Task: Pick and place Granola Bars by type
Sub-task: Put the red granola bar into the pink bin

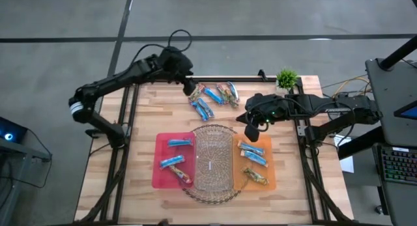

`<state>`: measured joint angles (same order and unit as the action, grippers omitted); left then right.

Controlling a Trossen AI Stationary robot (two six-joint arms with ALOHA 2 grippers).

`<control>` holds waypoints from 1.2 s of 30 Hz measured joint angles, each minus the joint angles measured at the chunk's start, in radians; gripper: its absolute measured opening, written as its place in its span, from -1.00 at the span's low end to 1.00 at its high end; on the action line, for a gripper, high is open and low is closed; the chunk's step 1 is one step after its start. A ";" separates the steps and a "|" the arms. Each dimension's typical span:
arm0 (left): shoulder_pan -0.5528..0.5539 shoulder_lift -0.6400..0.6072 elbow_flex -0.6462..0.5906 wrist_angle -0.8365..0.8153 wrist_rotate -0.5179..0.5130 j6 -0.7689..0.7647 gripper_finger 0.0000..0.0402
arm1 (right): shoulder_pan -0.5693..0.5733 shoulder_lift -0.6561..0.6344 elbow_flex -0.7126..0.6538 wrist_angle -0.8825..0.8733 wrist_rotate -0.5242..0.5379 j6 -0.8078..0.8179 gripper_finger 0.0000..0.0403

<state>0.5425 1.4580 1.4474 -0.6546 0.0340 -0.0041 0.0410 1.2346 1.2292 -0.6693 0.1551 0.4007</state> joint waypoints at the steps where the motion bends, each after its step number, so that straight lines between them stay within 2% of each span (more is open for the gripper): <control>1: 0.012 0.023 0.016 -0.012 0.000 -0.027 0.13 | 0.000 0.000 -0.001 -0.005 0.000 0.001 -0.96; 6: 0.054 0.147 0.136 -0.136 -0.003 -0.109 0.13 | 0.000 0.000 -0.001 -0.008 0.000 0.003 -0.96; 12: 0.073 0.279 0.244 -0.236 -0.003 -0.126 0.13 | 0.000 0.000 -0.001 -0.009 0.000 0.002 -0.96; 23: 0.074 0.435 0.250 -0.271 -0.011 -0.162 0.13 | 0.000 0.000 -0.002 -0.015 0.000 0.000 -0.96; 36: 0.073 0.553 0.250 -0.273 -0.070 -0.196 0.13 | 0.000 0.000 -0.003 -0.015 0.000 0.000 -0.96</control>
<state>0.6159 2.0105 1.6970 -0.9279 -0.0361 -0.2001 0.0410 1.2350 1.2266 -0.6846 0.1551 0.4011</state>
